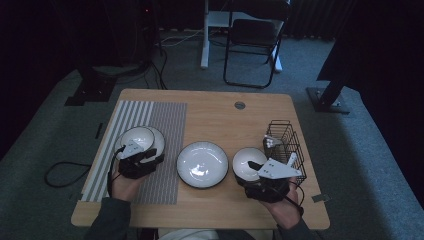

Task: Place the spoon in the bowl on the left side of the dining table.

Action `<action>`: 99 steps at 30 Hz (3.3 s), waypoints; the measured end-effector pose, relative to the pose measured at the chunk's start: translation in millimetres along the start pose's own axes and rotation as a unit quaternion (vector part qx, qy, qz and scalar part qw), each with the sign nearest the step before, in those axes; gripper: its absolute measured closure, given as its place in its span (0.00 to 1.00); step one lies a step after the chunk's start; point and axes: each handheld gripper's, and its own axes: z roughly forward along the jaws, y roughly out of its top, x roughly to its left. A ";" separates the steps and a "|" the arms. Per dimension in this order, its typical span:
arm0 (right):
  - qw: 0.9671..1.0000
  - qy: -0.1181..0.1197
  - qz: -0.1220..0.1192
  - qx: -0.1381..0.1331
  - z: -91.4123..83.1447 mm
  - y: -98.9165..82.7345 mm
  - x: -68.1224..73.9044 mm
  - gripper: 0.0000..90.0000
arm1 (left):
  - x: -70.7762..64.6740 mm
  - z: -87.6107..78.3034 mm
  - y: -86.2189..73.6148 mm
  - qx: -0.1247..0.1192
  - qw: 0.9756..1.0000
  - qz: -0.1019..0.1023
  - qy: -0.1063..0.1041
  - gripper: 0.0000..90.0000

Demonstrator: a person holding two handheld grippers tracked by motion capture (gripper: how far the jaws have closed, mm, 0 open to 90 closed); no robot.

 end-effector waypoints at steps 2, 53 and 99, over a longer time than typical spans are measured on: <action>1.000 -0.001 -0.004 -0.004 -2.8 1.1 -4.6 0.42 | -0.1 -0.1 0.0 0.000 1.000 0.000 0.000 0.64; 0.997 -0.068 0.017 0.019 -46.7 -42.4 -72.9 0.75 | -1.8 6.0 -2.1 0.010 1.000 0.003 -0.002 0.63; 0.997 -0.078 -0.008 0.028 -52.1 -31.3 -86.2 0.93 | 2.0 -0.4 -19.0 0.027 1.000 0.002 0.009 0.61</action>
